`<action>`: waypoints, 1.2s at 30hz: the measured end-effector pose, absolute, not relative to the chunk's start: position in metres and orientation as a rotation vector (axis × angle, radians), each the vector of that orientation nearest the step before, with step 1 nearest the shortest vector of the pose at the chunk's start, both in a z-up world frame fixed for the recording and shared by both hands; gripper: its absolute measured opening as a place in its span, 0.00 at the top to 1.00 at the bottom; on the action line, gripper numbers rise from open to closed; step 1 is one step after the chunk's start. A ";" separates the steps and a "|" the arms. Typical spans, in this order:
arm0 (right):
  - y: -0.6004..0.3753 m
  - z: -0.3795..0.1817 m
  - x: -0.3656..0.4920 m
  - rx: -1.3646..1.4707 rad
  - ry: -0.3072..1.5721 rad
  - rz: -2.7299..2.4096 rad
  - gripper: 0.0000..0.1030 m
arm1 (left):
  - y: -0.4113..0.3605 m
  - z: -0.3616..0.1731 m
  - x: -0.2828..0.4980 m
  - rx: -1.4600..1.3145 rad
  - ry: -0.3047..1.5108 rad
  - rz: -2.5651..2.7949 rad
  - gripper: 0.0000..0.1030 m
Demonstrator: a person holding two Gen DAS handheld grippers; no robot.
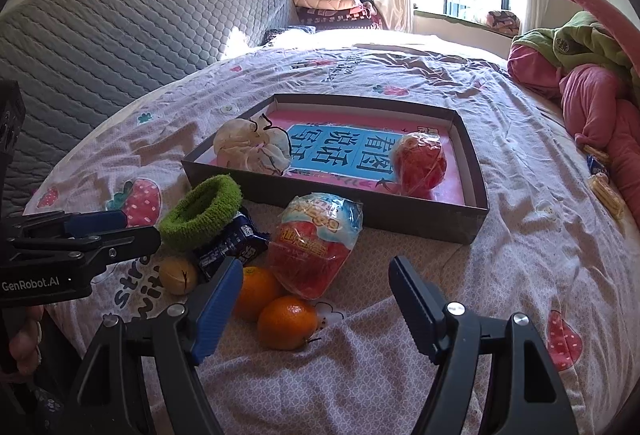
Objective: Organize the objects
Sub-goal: 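Move left gripper to green fuzzy ring while right gripper approaches blue-labeled candy bag, then close left gripper on green ring while right gripper closes on blue-labeled candy bag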
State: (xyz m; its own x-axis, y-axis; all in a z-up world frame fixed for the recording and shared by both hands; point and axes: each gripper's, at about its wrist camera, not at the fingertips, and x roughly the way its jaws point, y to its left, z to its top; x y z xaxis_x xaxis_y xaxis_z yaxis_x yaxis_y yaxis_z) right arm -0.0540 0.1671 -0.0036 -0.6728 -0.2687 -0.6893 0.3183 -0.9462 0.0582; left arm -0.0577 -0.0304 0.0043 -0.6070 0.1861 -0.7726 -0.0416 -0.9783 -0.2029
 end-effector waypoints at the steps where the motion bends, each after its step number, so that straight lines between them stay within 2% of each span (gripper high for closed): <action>1: 0.168 -0.004 -0.054 1.062 0.093 -2.612 0.27 | -0.031 0.004 -0.058 -1.327 -0.253 2.695 0.38; 36: 0.162 -0.017 -0.076 1.106 0.026 -2.608 0.27 | -0.043 -0.016 -0.108 -1.336 -0.328 2.694 0.38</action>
